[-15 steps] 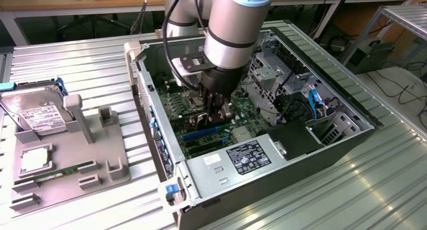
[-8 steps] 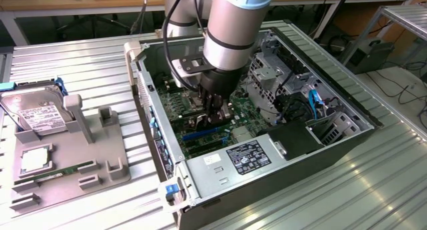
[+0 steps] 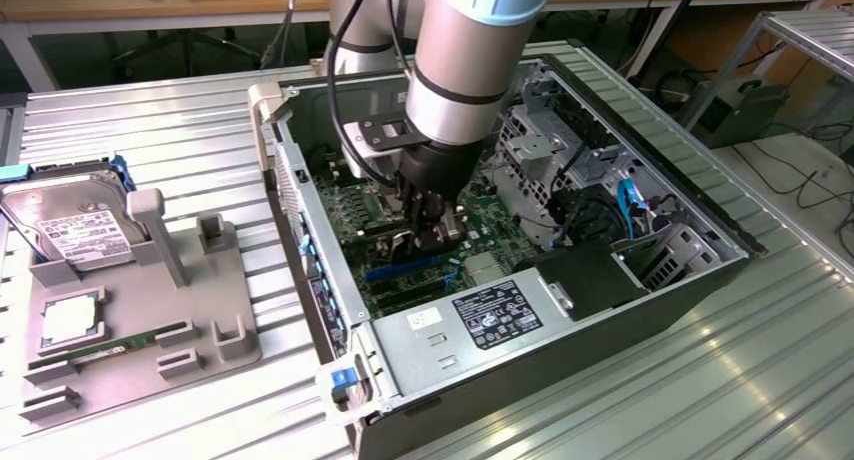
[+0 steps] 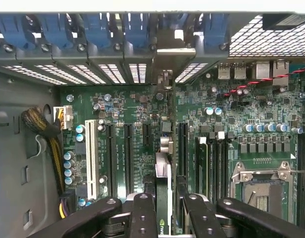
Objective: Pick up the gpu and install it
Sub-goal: 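Insert the gpu into the slot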
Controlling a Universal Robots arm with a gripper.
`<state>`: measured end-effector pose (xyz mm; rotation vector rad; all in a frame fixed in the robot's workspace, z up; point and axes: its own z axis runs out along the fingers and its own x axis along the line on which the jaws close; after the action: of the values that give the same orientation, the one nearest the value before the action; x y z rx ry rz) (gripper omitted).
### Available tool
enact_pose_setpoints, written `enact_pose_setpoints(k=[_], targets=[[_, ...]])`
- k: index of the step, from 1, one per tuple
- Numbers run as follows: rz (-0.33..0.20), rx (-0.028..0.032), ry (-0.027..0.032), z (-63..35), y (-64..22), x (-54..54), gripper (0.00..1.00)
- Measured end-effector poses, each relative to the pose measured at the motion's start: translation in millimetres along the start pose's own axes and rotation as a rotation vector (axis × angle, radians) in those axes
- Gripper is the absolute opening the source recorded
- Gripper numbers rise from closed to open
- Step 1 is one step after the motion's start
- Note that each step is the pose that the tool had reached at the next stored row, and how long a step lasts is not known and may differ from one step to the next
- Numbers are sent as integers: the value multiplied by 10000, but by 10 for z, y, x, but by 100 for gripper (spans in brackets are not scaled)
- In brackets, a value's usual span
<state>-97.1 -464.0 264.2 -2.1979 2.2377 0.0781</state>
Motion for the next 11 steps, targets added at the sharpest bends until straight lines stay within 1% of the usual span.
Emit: enact_pose_setpoints(k=[6,11], targets=[[-162,-34,-69,24,-1,-1,26],[-278,-70,-62,47,-1,1,26]])
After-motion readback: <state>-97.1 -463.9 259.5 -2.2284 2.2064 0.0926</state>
